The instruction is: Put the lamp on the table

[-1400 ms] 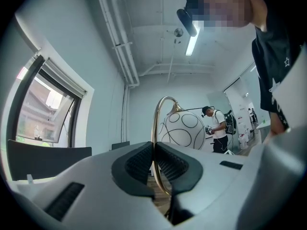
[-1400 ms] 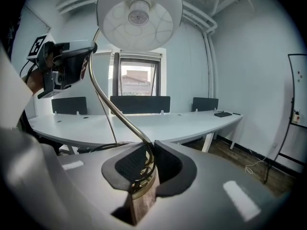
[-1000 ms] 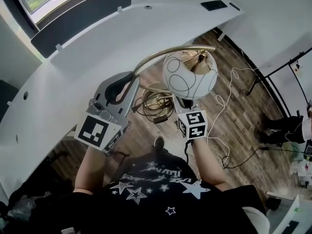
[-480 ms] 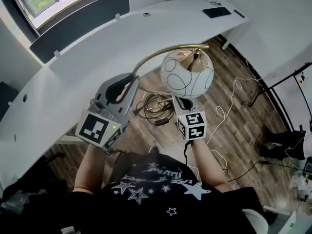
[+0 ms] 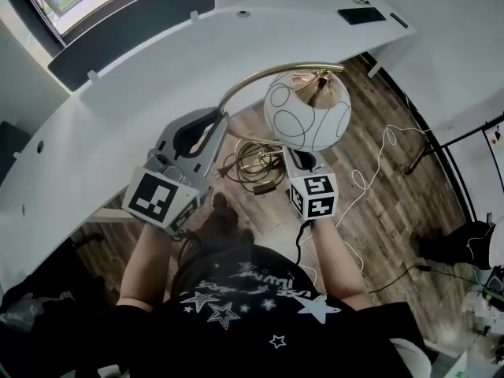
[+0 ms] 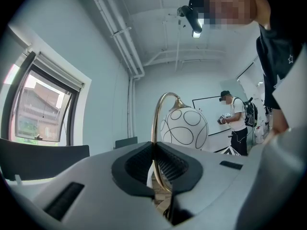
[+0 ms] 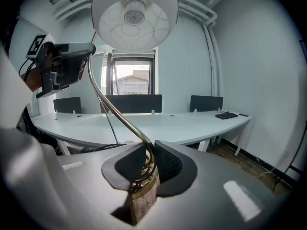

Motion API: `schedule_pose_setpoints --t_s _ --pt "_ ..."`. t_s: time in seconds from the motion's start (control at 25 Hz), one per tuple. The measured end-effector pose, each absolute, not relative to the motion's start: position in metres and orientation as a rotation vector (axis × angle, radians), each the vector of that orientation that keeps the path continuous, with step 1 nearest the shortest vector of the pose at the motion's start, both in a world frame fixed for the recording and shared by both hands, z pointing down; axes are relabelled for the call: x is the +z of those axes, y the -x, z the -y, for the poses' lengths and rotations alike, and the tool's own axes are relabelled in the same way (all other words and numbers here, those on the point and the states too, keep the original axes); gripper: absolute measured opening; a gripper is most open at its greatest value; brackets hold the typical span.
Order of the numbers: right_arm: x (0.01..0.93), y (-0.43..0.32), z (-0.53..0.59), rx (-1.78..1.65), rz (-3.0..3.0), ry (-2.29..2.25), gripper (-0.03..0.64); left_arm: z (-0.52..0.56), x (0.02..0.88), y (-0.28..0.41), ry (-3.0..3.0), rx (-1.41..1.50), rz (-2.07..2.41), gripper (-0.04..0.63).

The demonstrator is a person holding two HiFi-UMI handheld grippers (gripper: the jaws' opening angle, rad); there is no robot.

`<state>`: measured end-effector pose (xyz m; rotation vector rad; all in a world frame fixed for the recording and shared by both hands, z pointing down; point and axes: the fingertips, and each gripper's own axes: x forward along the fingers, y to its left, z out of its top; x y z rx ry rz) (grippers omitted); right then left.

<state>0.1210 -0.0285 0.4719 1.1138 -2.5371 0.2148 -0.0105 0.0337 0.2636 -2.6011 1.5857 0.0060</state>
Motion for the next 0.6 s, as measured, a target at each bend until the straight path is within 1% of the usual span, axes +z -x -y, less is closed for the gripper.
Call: schedule_pose_setpoints --t_s 0.2,0.6 --pt "0.477 -0.114 0.040 0.229 2.535 -1.104 0.049 -0.017 0.267 0.017 2.611 0.011 -1.580 0.032" --pt "0.478 -0.106 0.110 0.231 2.493 -1.142 0.051 0.057 0.271 0.031 2.650 0.015 -1.530 0.032"
